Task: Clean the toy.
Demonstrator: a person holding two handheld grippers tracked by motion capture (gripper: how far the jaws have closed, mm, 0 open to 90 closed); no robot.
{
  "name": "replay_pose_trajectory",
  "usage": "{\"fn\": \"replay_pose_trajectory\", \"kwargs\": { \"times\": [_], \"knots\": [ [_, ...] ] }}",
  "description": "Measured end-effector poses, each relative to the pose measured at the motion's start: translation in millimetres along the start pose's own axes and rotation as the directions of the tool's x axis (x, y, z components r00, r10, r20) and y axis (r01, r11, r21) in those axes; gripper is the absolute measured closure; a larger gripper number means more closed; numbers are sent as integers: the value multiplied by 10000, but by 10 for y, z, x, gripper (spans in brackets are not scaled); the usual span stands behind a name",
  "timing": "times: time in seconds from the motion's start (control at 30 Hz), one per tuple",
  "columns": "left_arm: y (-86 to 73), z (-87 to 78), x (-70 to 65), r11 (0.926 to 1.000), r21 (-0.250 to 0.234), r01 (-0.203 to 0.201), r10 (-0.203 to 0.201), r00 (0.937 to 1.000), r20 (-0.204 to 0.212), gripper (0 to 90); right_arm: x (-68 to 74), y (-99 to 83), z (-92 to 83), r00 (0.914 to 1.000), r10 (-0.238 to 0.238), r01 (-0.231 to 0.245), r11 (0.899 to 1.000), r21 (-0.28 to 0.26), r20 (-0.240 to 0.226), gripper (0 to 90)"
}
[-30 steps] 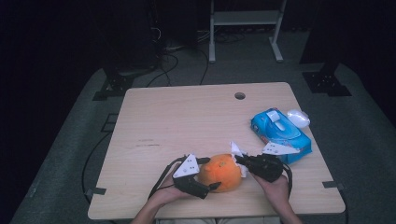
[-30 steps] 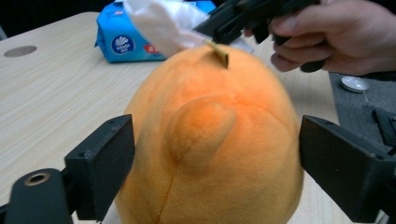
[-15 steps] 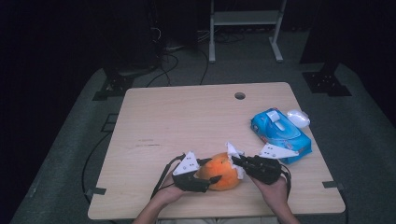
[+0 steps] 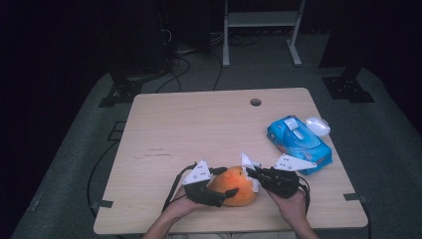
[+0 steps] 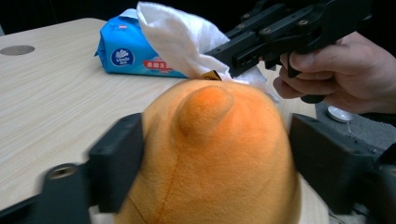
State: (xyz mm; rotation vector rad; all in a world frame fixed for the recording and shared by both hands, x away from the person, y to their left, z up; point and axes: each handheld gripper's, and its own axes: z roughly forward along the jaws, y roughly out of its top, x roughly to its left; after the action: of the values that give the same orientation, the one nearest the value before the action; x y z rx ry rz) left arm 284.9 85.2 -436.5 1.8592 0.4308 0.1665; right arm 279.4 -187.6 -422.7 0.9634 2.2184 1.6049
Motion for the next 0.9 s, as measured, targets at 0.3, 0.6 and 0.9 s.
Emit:
{"fn": "replay_pose_trajectory", "kwargs": {
  "times": [0.3,0.6,0.9],
  "knots": [
    [-29,-42,23,9995,211,-231,233,9997,-99,311,-38,-20,-12,9989,456,-452,9986,-270,140,833],
    [59,-43,-49,9994,170,-301,302,9995,-74,418,155,54,-1,9977,-92,44,9974,-717,-671,834],
    [162,-88,-54,9997,-47,-252,252,9997,7,423,296,165,-65,9967,-545,480,9934,-1042,-607,835]
  ]
}}
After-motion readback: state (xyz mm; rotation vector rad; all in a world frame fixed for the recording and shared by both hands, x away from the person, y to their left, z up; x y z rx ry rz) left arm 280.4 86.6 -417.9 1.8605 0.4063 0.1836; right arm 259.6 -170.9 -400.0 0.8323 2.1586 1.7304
